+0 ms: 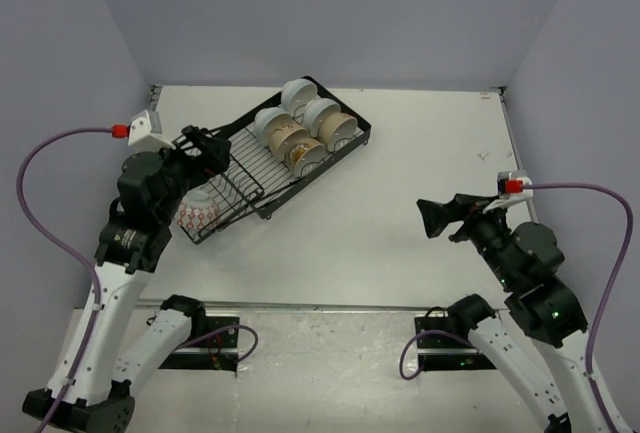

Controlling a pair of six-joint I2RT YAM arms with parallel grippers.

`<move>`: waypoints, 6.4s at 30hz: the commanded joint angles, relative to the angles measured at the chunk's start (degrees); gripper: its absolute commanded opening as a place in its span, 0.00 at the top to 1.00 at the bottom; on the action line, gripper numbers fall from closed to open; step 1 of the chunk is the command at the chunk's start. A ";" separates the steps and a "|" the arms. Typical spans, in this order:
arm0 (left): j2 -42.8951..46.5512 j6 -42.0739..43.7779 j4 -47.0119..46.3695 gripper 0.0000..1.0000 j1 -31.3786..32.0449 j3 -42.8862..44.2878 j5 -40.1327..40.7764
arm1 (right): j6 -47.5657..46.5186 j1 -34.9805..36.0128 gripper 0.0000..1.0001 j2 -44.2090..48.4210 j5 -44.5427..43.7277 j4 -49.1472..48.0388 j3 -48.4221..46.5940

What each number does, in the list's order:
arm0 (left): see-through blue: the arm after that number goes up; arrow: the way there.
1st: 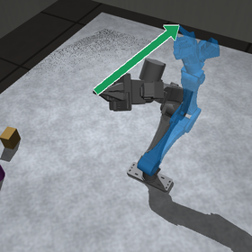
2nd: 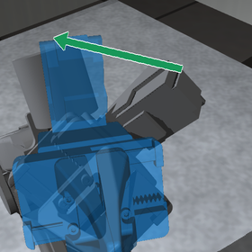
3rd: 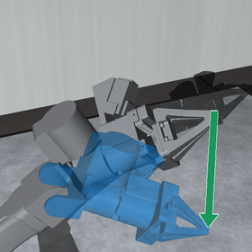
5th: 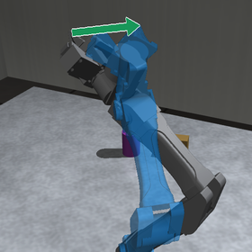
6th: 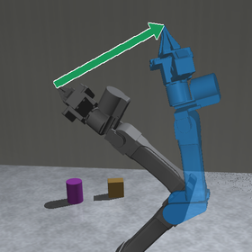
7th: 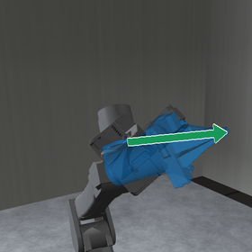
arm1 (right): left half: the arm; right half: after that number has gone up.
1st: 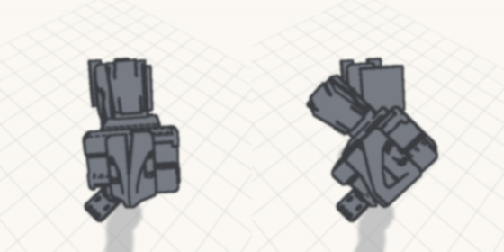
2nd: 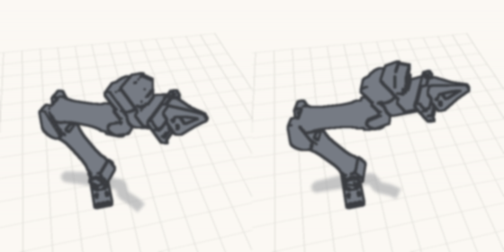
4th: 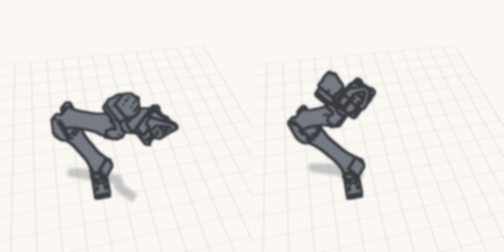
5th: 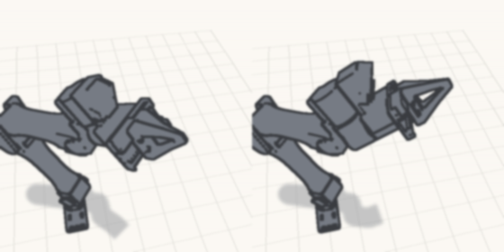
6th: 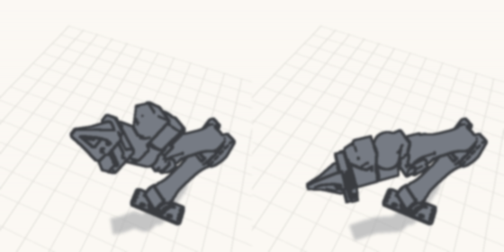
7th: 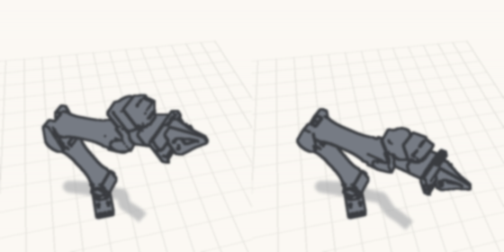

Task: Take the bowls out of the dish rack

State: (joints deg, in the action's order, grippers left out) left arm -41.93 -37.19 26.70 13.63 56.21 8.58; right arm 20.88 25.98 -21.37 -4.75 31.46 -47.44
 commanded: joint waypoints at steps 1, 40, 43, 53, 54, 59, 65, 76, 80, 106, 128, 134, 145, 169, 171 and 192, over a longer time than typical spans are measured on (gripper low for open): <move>-6.64 -3.59 -8.85 0.00 0.26 4.43 -7.08 | 1.61 0.22 0.01 0.62 1.94 -4.56 1.11; -11.06 -4.38 -13.94 0.00 -66.89 -16.81 -45.57 | -1.11 0.30 0.01 -7.81 15.66 -9.50 3.50; -12.46 -6.40 -19.83 0.00 -66.89 -21.13 -48.74 | -1.46 0.30 0.01 -8.25 13.72 -9.05 3.14; -16.77 -8.77 -32.38 0.00 -65.22 -24.65 -56.46 | -0.49 0.30 0.01 -10.71 14.24 -10.54 5.69; -17.39 -9.13 -33.46 0.00 -65.22 -25.00 -57.35 | -0.67 0.30 0.01 -10.80 14.51 -10.72 5.78; -20.29 -10.45 -38.56 0.00 -64.69 -25.88 -61.05 | -1.02 0.30 0.01 -11.51 14.77 -10.98 5.78; -20.99 -10.62 -40.85 0.02 -63.03 -25.79 -61.57 | -1.28 0.22 0.01 -12.74 16.44 -11.60 5.43; -22.67 -13.70 -45.15 0.02 -61.53 -26.50 -62.28 | -1.64 0.30 0.01 -12.91 17.06 -11.25 5.16; -22.32 -13.88 -45.68 0.02 -61.27 -26.67 -62.54 | -1.64 0.30 0.01 -13.53 17.32 -11.25 5.34; -26.18 -22.04 -55.87 0.14 -59.68 -31.59 -61.66 | -1.55 0.30 0.01 -16.87 20.84 -12.04 4.90; -29.17 -23.63 -58.16 0.38 -59.59 -32.91 -60.61 | -1.64 0.21 0.01 -16.87 20.31 -12.13 5.43; -29.17 -22.84 -56.41 0.42 -59.59 -32.30 -59.73 | -1.55 0.30 0.01 -16.78 20.05 -12.30 5.69; -29.70 -23.37 -56.41 0.60 -59.51 -32.65 -58.85 | -1.55 0.22 0.01 -17.13 20.40 -12.57 5.78; -32.86 -25.65 -59.92 0.77 -55.82 -31.95 -55.07 | -1.72 0.30 0.01 -16.34 19.26 -11.95 5.69; -32.86 -25.65 -59.92 0.78 -55.64 -31.86 -54.55 | -1.81 0.22 0.01 -16.51 19.17 -12.13 5.60; -37.69 -27.23 -61.94 1.00 -52.57 -26.41 -52.44 | -1.28 0.30 0.01 -16.17 18.46 -12.92 6.48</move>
State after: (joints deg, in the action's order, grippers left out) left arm -77.93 -66.11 -37.06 -40.01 28.82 -47.62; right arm 20.05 25.98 -38.17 14.48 21.32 -41.63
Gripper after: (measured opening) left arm 0.288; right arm 0.987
